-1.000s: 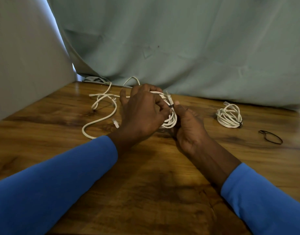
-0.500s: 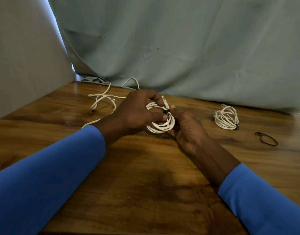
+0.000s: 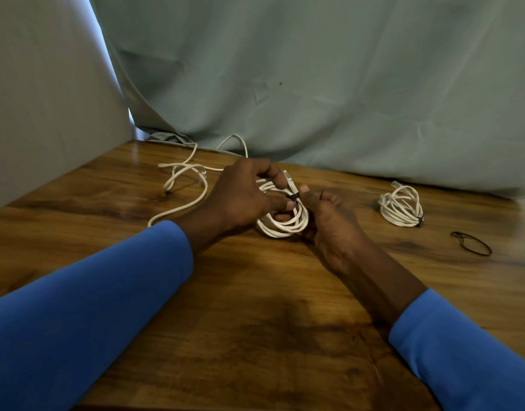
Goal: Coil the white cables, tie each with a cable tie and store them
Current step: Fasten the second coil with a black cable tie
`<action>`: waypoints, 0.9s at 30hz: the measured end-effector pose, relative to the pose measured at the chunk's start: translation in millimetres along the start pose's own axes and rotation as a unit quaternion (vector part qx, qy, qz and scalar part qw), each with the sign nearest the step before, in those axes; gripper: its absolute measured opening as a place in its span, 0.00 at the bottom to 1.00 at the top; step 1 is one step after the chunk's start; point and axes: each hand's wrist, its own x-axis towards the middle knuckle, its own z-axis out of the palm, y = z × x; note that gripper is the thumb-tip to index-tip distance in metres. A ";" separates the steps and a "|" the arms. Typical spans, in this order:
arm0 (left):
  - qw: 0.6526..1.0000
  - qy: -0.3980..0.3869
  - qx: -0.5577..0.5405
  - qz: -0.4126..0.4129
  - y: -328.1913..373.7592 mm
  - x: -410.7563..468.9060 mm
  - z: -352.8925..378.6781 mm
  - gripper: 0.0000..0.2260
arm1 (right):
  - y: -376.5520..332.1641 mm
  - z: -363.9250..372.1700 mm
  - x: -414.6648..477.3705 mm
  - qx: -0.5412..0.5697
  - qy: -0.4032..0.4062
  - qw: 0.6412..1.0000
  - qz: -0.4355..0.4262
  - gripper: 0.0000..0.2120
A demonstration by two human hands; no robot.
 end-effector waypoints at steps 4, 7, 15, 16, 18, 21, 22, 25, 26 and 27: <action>0.984 -0.030 -0.139 -0.105 -2.6 1.1 4.1 0.18 | 1.4 -1.7 1.3 -0.047 0.007 0.998 -0.031 0.21; 0.974 -0.048 -0.181 -0.127 -3.5 0.8 2.4 0.18 | 4.0 -3.3 1.2 -0.068 0.003 0.997 -0.045 0.18; 0.999 0.002 0.017 0.030 -4.7 1.5 3.5 0.17 | 1.4 -6.1 1.5 -0.033 -0.026 0.999 -0.028 0.19; 0.998 0.009 0.032 0.052 -2.6 -0.7 3.8 0.16 | 1.0 -6.8 2.1 -0.027 -0.034 0.999 -0.024 0.22; 0.997 0.021 0.031 0.070 -2.1 -3.5 6.9 0.16 | 0.2 -8.5 2.2 -0.016 -0.044 0.999 -0.014 0.21; 0.999 0.004 -0.008 0.035 -8.1 0.2 8.5 0.16 | -0.8 -10.0 1.5 -0.007 -0.049 0.999 -0.003 0.13; 0.999 -0.020 -0.024 0.022 -9.9 2.6 6.3 0.17 | -0.5 -10.6 1.8 -0.012 -0.043 0.999 -0.003 0.12; 0.995 -0.081 -0.065 0.003 -9.0 5.8 -0.4 0.19 | 0.3 -12.2 4.3 -0.022 -0.024 0.999 -0.011 0.12; 0.994 -0.081 -0.070 0.003 -8.0 5.8 -0.8 0.19 | -0.6 -11.9 3.8 -0.021 -0.029 0.999 -0.013 0.12; 0.995 -0.072 -0.070 0.004 -7.0 5.5 0.1 0.18 | -1.5 -11.7 3.1 -0.019 -0.036 0.999 -0.013 0.12</action>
